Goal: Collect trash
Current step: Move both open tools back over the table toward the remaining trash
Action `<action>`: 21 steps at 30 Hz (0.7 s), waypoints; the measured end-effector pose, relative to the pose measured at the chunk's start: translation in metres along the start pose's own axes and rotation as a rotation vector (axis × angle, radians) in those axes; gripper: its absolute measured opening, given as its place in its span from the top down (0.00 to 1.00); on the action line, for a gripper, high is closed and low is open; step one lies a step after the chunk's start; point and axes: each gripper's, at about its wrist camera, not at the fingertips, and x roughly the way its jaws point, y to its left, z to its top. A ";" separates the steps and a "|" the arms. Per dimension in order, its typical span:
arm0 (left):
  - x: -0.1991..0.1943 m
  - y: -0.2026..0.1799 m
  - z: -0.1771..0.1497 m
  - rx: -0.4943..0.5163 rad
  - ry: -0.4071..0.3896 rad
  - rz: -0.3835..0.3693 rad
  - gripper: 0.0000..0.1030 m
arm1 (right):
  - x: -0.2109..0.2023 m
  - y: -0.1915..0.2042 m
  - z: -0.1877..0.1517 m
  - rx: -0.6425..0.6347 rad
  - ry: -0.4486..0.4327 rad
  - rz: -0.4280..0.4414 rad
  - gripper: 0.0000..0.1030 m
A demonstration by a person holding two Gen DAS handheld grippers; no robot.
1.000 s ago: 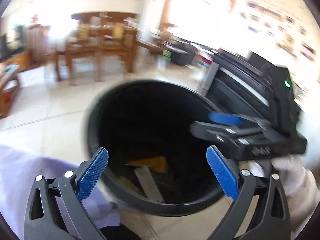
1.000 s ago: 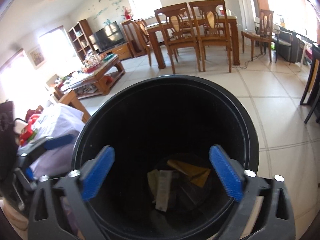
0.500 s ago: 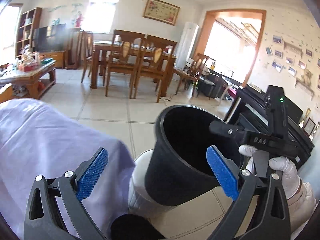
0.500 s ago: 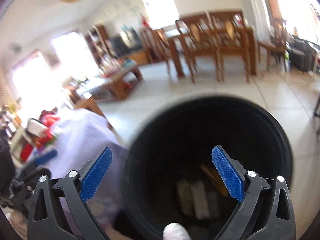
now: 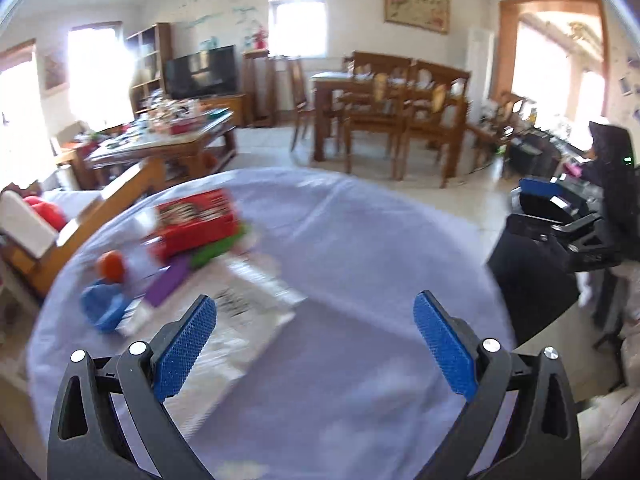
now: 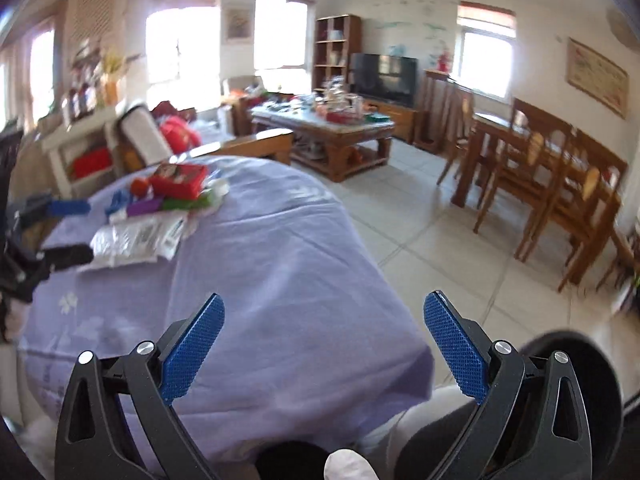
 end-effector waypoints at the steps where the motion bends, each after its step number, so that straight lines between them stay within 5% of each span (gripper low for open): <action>1: -0.002 0.016 -0.005 -0.002 0.014 0.023 0.05 | 0.010 0.024 0.007 -0.059 0.000 0.021 0.05; 9: 0.004 0.104 -0.034 0.061 0.142 0.079 0.05 | 0.065 0.120 0.047 -0.343 0.080 0.172 0.05; 15: 0.016 0.115 -0.049 0.116 0.237 -0.007 0.05 | 0.084 0.140 0.065 -0.429 0.098 0.252 0.05; 21: 0.020 0.116 -0.062 0.193 0.292 -0.015 0.05 | 0.110 0.147 0.089 -0.452 0.113 0.308 0.05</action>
